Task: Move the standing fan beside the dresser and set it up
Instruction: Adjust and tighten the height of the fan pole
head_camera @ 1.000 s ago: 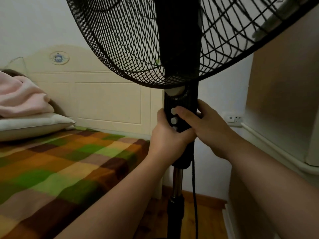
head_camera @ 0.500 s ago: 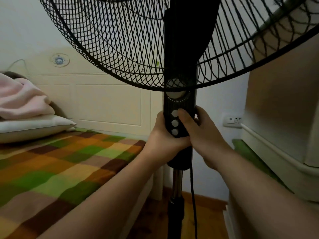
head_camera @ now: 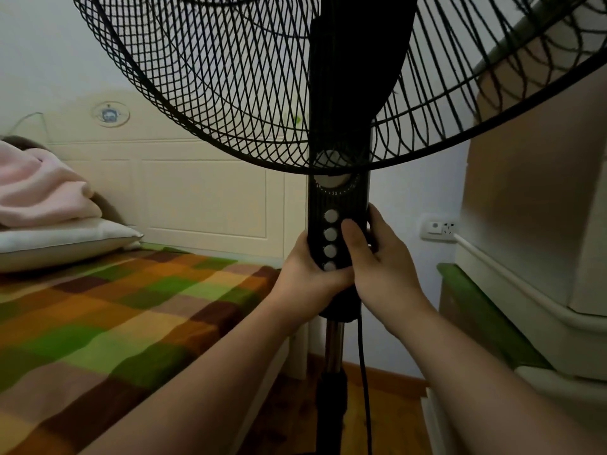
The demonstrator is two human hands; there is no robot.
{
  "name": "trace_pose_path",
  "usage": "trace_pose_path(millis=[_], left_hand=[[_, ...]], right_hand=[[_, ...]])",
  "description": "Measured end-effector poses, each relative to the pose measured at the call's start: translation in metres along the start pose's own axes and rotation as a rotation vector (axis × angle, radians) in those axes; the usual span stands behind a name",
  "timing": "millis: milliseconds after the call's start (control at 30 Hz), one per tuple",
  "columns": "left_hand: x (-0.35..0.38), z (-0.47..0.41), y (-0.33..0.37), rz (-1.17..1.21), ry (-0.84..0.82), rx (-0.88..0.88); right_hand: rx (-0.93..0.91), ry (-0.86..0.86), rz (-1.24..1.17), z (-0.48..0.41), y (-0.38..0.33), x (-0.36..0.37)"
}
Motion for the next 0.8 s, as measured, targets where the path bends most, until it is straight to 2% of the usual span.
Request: trace_pose_path(millis=[500,800], left_hand=[[0.008,0.007,-0.008,0.025,0.157,-0.041],[0.013,0.01,-0.004,-0.021,0.2,-0.021]], right_hand=[[0.046,-0.111,-0.074,-0.002,0.003,-0.012],[0.102,-0.121,-0.158,-0.002,0.003,-0.016]])
Point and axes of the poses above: each hand's wrist, its own z-axis away from the middle knuckle, its own x-axis out of the palm, y = z × x, the point moved 2 cm from there along -z, towards the middle knuckle, and after that the axes turned 11 degrees about -x, right-handed, at the moved point
